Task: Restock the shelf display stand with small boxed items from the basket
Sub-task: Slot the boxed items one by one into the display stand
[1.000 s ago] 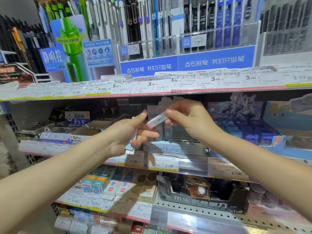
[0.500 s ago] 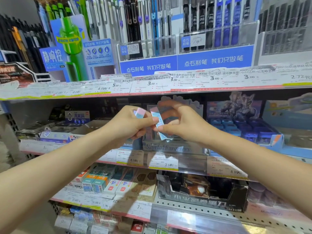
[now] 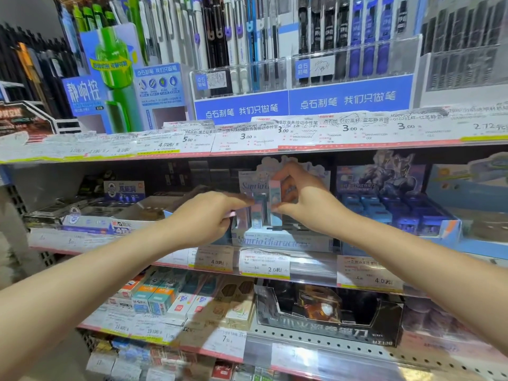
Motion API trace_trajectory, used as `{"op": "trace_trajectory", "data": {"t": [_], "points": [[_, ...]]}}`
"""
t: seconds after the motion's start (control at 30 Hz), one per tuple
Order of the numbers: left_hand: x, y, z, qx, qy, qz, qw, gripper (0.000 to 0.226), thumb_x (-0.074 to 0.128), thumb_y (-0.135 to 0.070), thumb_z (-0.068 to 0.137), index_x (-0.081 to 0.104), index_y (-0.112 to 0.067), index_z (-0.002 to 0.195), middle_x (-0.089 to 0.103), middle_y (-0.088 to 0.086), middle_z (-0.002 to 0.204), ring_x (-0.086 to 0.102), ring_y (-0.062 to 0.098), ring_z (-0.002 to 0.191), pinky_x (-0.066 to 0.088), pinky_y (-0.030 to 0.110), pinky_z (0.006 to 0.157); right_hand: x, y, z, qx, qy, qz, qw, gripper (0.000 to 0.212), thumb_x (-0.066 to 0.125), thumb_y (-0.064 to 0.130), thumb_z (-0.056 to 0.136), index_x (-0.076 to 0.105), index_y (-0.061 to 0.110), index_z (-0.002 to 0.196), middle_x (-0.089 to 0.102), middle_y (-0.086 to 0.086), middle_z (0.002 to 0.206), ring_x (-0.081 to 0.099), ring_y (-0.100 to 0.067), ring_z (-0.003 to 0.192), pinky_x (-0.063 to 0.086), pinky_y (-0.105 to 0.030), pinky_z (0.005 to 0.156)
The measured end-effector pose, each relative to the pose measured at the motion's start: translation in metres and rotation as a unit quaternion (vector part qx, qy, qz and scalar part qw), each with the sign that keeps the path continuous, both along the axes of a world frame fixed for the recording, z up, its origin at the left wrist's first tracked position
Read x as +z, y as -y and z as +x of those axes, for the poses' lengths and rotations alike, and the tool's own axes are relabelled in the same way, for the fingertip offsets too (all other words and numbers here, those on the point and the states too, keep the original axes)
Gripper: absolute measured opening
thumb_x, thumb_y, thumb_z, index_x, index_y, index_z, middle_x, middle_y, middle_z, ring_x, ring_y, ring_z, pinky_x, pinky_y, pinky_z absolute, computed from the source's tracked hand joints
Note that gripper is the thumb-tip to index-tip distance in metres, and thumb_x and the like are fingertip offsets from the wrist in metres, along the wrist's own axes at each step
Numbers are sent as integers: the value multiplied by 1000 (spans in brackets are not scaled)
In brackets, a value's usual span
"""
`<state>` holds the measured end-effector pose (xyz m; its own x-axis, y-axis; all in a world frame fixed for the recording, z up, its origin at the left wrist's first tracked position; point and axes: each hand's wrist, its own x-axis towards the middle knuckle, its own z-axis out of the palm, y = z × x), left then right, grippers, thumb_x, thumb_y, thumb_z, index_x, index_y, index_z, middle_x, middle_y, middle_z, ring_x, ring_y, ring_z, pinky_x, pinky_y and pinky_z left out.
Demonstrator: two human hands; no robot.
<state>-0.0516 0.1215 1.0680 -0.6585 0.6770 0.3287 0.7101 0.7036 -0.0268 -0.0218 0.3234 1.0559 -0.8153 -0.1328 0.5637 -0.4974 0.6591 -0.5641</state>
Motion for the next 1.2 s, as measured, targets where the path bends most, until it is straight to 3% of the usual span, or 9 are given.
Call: {"op": "trace_trajectory", "data": {"t": [0.13,0.3,0.57,0.67,0.77,0.9,1.03,1.13,1.2], "points": [[0,1,-4,4,9,-1,1000,60,44,2,81,52,-30,132,57,-5,134,55,21,122,49,33,91,-4,3,-3,-3,-9,5,1000,39,73,7,75,48,14,103,50,3,77,62,-29,77,52,-39,75],[1,0,-7,3,16,2,1000,62,44,3,80,52,-30,132,54,-8,137,50,15,128,44,29,100,-9,7,-4,-16,-12,26,999,35,72,7,76,50,13,102,55,-4,81,61,-26,78,50,-34,71],[1,1,-12,-2,41,-5,999,62,42,1,79,52,-31,131,57,-5,135,57,20,120,50,37,94,-16,7,0,-68,-36,140,987,27,69,23,80,57,12,101,58,-1,92,52,-17,81,46,-33,73],[1,2,-14,-5,46,-9,999,62,42,1,79,53,-31,131,59,-3,132,60,20,116,52,37,91,-17,3,-6,-51,-75,111,990,21,73,17,74,64,11,93,50,1,99,47,-15,92,39,-27,80],[1,2,-13,-10,43,-9,999,63,42,1,78,53,-34,130,64,-2,126,64,22,108,53,36,86,-14,2,-5,-51,-67,91,992,21,56,25,76,69,11,83,54,0,99,48,-16,98,37,-26,83],[2,0,-11,4,33,-18,999,61,43,2,80,53,-30,131,58,-6,133,60,18,115,47,23,85,-11,2,0,-62,-23,96,993,31,46,-3,71,71,8,85,60,-7,112,50,-23,110,33,-21,90],[-1,-1,-6,-22,21,74,997,52,50,-4,79,56,-17,128,60,-1,129,55,17,119,44,30,101,2,1,1,-29,2,82,996,41,42,-8,70,72,7,94,62,-10,112,54,-23,107,37,-17,88],[1,-9,9,2,158,269,950,39,54,-16,62,62,-17,100,58,3,87,56,7,61,50,24,61,11,4,7,-39,4,7,999,46,43,-11,75,62,12,110,57,1,106,51,-11,95,37,-3,78],[5,-13,23,-41,383,383,840,30,44,-7,55,55,-9,83,41,11,73,33,6,36,30,13,36,18,9,14,-3,20,-81,997,38,46,-8,79,60,16,104,58,6,94,52,-6,86,38,1,71]]}}
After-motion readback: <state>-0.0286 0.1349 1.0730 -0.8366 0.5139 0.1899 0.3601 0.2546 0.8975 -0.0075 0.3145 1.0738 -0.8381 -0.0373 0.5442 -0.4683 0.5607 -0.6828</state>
